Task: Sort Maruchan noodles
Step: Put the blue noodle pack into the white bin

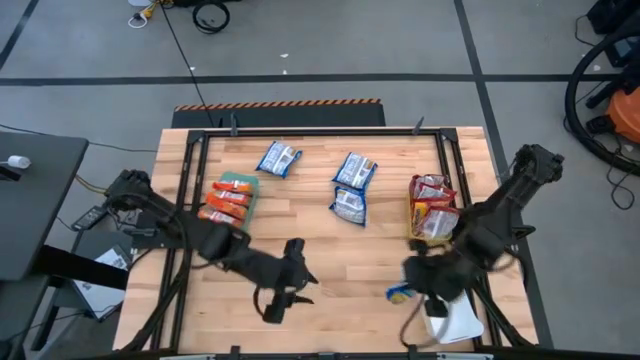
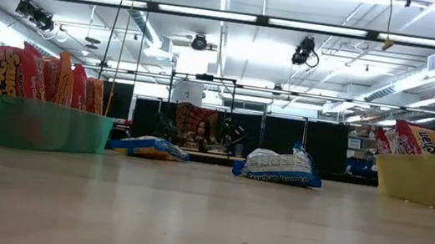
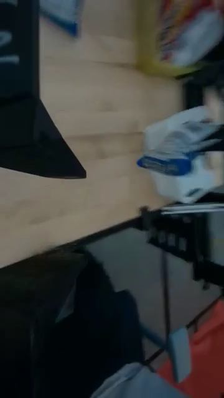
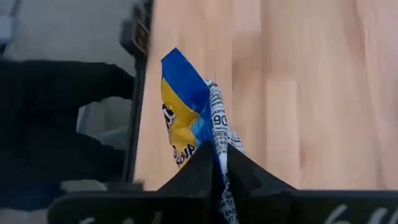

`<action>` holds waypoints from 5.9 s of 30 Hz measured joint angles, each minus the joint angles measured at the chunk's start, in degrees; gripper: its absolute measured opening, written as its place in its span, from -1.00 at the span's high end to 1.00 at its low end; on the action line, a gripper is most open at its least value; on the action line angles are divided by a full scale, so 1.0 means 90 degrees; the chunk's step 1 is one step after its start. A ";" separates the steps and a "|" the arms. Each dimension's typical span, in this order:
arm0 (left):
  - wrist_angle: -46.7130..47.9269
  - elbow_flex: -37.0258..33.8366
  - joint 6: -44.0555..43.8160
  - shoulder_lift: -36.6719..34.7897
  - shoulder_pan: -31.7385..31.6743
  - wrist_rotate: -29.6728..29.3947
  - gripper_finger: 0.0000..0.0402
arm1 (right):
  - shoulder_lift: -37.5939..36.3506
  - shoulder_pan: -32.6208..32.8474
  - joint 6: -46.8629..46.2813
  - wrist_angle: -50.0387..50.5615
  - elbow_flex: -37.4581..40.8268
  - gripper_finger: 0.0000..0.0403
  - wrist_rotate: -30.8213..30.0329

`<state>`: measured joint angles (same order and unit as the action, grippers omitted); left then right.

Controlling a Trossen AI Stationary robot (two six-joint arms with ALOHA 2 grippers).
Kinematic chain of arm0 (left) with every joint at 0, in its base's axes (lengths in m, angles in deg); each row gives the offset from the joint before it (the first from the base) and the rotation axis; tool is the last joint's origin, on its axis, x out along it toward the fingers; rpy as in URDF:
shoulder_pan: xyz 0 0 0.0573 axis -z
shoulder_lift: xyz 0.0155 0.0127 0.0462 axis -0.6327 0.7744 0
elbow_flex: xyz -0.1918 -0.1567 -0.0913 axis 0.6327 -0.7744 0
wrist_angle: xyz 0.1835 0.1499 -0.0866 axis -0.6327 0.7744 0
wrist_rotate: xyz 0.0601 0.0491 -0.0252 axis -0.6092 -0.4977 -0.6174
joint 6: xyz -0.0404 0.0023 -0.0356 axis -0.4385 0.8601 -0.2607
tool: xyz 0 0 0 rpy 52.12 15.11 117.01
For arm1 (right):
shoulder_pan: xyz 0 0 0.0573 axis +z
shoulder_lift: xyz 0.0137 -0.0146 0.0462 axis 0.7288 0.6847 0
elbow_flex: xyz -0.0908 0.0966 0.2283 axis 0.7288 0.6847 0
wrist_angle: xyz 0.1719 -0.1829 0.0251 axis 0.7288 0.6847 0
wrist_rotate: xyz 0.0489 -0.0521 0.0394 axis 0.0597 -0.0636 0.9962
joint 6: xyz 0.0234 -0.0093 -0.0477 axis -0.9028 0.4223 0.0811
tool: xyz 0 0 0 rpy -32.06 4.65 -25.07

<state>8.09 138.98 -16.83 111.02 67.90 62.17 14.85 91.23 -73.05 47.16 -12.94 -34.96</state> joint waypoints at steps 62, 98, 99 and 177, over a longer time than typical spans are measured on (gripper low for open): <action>-0.3234 0.0000 0.0046 0.2824 -0.0603 -0.0731 0.00 | -0.0789 0.2662 -0.5635 0.2865 0.1872 0.53 -0.1194; -0.1255 0.0010 0.0512 0.3652 -0.3274 -0.1000 0.00 | -0.0189 -0.2970 -0.2136 -0.1108 0.2285 -0.08 -0.1753; -0.1180 -0.0005 0.0402 0.3576 -0.3215 -0.0980 0.00 | -0.0184 -0.3071 -0.2154 -0.1350 0.2434 -0.08 -0.1680; -0.2109 -0.0005 0.0111 0.1255 0.0392 -0.2636 0.00 | 0.0213 0.1706 -0.1111 0.3760 -0.1636 0.96 0.1059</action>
<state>-10.89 138.94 -15.83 122.31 71.43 38.45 16.77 106.59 -83.05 81.00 -27.67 -25.44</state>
